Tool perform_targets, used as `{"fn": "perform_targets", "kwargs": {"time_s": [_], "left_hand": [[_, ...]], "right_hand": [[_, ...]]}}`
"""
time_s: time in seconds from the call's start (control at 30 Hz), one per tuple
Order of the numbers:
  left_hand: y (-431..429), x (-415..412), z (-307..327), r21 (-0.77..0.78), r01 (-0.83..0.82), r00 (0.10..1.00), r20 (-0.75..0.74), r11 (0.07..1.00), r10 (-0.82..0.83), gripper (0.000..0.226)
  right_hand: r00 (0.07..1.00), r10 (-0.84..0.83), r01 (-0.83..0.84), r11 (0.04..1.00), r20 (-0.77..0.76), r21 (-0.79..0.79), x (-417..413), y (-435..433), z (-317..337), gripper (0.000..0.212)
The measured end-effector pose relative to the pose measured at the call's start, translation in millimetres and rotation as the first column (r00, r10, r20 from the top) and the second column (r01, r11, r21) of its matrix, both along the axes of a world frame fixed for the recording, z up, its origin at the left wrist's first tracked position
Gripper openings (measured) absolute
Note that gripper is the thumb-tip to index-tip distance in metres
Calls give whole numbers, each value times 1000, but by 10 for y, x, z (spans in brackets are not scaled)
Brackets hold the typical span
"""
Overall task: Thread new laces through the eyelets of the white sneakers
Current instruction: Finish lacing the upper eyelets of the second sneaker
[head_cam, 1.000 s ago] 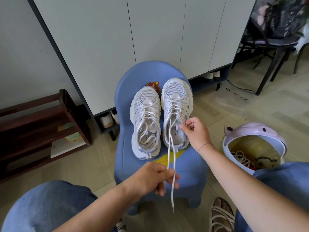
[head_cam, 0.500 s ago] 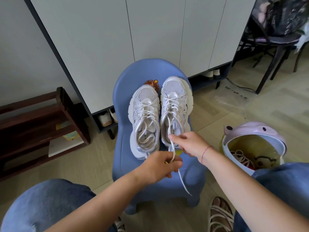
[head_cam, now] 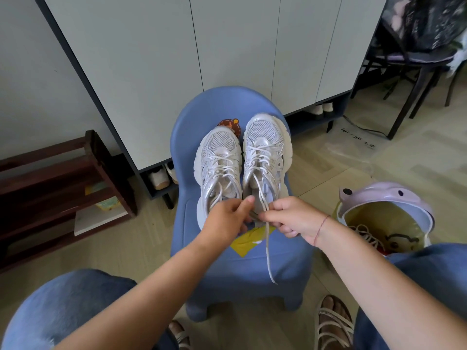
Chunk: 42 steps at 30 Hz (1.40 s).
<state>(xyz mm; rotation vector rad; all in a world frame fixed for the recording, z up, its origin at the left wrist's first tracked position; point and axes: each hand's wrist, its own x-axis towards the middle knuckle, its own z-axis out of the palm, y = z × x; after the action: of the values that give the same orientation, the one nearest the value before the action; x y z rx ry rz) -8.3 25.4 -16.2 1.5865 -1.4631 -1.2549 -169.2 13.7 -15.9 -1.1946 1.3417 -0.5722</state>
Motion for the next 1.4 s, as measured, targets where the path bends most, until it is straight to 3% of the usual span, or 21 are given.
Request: {"fn": "perform_targets", "kwargs": {"time_s": [0.13, 0.23, 0.3, 0.4, 0.53, 0.7, 1.13, 1.4], "left_hand": [[-142, -92, 111, 118, 67, 994, -94, 991, -56, 20], [-225, -147, 179, 69, 71, 993, -102, 995, -64, 5], [-293, -155, 245, 0, 62, 992, -106, 998, -61, 9], [-404, -122, 345, -107, 2, 993, -118, 994, -15, 11], [-512, -68, 408, -216, -39, 997, -73, 976, 23, 8], [-564, -26, 331, -227, -60, 998, -28, 972, 56, 5], [-542, 5, 217, -159, -81, 987, -150, 984, 58, 13], [-536, 22, 170, -224, -100, 993, -84, 970, 83, 16]], "right_hand": [[999, 50, -49, 999, 19, -8, -5, 126, 21, 24], [999, 16, -19, 998, -42, -67, -36, 162, -27, 31], [997, -62, 51, 983, -55, -177, -61, 116, -19, 32], [981, -185, 194, 911, 61, -364, -42, -31, 77, 18], [941, -256, 333, 816, 220, -473, 41, -258, 226, 17], [949, -215, 307, 787, 228, -535, 103, -383, 231, 21], [982, -176, 180, 753, 70, -633, 111, -502, 284, 16], [991, -120, 132, 773, 61, -620, 74, -481, 252, 14]]}}
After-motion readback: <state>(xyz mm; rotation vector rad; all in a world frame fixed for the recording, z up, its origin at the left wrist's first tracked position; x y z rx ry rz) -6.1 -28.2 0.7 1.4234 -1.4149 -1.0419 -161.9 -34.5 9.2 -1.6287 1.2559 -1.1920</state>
